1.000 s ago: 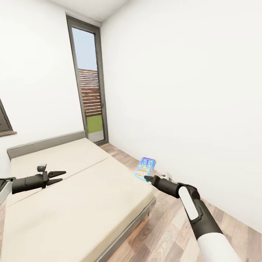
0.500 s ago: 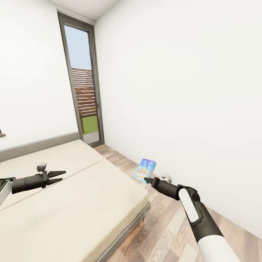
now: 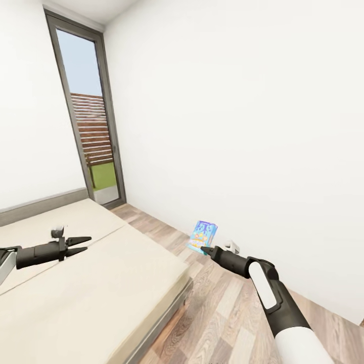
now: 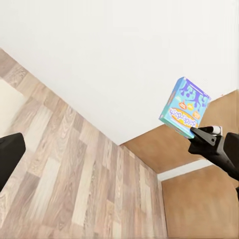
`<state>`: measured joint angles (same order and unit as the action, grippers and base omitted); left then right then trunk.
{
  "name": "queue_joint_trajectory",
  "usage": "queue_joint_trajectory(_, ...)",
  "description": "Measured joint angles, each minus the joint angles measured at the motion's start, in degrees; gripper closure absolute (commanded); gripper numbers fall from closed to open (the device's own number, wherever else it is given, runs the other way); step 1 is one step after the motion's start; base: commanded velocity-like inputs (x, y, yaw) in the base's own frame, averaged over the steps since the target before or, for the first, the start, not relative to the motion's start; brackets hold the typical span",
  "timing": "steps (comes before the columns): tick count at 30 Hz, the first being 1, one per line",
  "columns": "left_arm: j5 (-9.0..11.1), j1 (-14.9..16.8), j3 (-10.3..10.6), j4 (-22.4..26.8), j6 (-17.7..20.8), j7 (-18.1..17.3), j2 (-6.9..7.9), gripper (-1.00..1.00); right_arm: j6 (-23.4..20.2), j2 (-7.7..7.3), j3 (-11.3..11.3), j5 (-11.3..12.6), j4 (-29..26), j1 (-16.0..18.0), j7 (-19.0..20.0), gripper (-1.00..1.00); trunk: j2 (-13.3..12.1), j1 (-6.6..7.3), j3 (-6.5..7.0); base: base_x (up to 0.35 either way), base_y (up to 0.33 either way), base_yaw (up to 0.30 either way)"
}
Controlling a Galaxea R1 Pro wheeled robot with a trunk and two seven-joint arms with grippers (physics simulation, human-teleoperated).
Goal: Put all the toys in the child's room - the three board games (two on the bed and one on the table), the two jigsaw puzzles on the table, and the tennis ball on the table - inside the toy box on the table in the child's room.
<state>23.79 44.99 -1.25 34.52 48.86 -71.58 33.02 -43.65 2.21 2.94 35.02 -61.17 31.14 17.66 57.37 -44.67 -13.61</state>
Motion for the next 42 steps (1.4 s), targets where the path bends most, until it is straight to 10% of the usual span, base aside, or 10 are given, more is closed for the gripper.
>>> queue_joint_trajectory(42,-0.1,0.0,0.2,0.0,0.0,0.5,0.0,-1.0,0.1,0.07,0.0,-0.1,0.1,0.0,0.0,1.0,-16.9,9.24,7.56,0.0,0.0,-0.278)
